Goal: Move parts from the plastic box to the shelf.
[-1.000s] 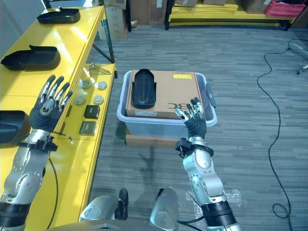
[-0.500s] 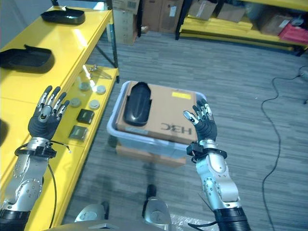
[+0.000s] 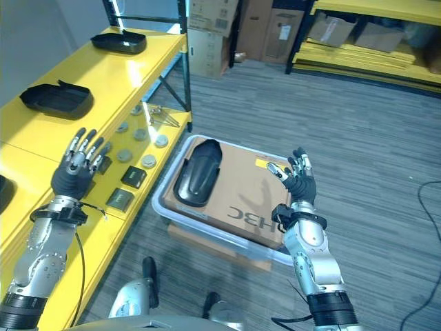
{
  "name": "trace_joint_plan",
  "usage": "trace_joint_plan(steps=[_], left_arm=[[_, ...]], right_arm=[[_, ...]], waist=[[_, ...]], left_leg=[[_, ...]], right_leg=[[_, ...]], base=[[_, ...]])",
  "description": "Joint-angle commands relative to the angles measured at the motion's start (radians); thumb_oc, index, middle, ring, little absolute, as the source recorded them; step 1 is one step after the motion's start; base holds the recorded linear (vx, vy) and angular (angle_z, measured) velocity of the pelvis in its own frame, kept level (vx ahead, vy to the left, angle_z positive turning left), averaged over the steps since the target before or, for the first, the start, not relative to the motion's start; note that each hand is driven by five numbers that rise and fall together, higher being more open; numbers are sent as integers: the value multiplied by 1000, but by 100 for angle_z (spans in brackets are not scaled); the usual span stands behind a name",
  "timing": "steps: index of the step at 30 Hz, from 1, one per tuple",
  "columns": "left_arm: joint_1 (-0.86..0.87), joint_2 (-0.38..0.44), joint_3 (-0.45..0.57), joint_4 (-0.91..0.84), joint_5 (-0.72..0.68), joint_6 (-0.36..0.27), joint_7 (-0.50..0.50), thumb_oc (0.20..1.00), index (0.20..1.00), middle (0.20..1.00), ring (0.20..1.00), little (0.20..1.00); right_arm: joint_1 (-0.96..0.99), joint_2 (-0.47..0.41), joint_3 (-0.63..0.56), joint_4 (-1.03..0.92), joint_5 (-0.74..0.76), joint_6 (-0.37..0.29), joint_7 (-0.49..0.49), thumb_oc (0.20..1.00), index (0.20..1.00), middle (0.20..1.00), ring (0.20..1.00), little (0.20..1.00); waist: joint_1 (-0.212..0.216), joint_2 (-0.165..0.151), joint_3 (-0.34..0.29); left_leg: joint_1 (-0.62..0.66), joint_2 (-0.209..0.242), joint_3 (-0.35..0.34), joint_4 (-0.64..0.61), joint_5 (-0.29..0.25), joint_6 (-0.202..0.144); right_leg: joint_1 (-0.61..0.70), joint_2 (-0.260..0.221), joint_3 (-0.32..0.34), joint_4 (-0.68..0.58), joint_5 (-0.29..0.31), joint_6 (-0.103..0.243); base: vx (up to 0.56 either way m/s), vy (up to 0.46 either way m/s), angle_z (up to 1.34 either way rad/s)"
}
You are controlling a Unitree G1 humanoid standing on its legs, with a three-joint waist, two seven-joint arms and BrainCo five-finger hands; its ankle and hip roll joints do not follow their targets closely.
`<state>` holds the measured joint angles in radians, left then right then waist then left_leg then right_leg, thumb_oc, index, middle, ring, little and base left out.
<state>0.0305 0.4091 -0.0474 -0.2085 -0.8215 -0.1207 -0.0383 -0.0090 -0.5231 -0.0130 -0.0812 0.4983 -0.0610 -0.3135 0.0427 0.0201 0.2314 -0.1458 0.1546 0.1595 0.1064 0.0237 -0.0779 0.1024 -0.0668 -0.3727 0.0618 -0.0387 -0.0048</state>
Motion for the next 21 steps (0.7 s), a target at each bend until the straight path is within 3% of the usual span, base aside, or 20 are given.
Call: trace_joint_plan(steps=[1, 3, 9, 16, 21], left_arm=[[-19, 35, 66, -81, 0, -17, -17, 1000, 1000, 1000, 1000, 1000], [-21, 40, 66, -77, 5, 13, -17, 1000, 1000, 1000, 1000, 1000], [-28, 48, 40, -90, 38, 7, -36, 1000, 1000, 1000, 1000, 1000], [-173, 89, -51, -57, -3, -18, -47, 1000, 1000, 1000, 1000, 1000], [-190, 101, -68, -53, -11, -41, -63, 1000, 1000, 1000, 1000, 1000]], right_arm=[[-23, -61, -56, -14, -106, -15, -31, 1000, 1000, 1000, 1000, 1000], [-49, -62, -33, 38, -142, -14, -71, 1000, 1000, 1000, 1000, 1000], [-139, -46, 5, 194, -237, -25, -230, 1000, 1000, 1000, 1000, 1000], [-449, -108, 34, 543, -297, -40, -476, 1000, 1000, 1000, 1000, 1000], [-503, -158, 24, 594, -274, -30, -515, 1000, 1000, 1000, 1000, 1000]], waist=[[24, 5, -3], [48, 8, 0], [99, 17, 2], [171, 20, 87], [185, 16, 125]], left_leg=[[40, -10, -15, 42, 33, -16], [43, -25, -45, 55, 20, -16], [7, -45, -76, 75, 10, -5], [-152, -74, -116, 128, 1, 1], [-203, -81, -118, 145, -2, 4]], right_leg=[[-16, -88, -28, 6, 14, 121], [-11, -94, -28, 12, 14, 127], [-25, -109, -39, 7, 29, 143], [-75, -127, -66, -28, 50, 158], [-89, -127, -71, -47, 55, 158]], base=[[145, 86, -21], [206, 119, 7], [92, 101, 10], [-140, 25, 23], [-104, 8, 11]])
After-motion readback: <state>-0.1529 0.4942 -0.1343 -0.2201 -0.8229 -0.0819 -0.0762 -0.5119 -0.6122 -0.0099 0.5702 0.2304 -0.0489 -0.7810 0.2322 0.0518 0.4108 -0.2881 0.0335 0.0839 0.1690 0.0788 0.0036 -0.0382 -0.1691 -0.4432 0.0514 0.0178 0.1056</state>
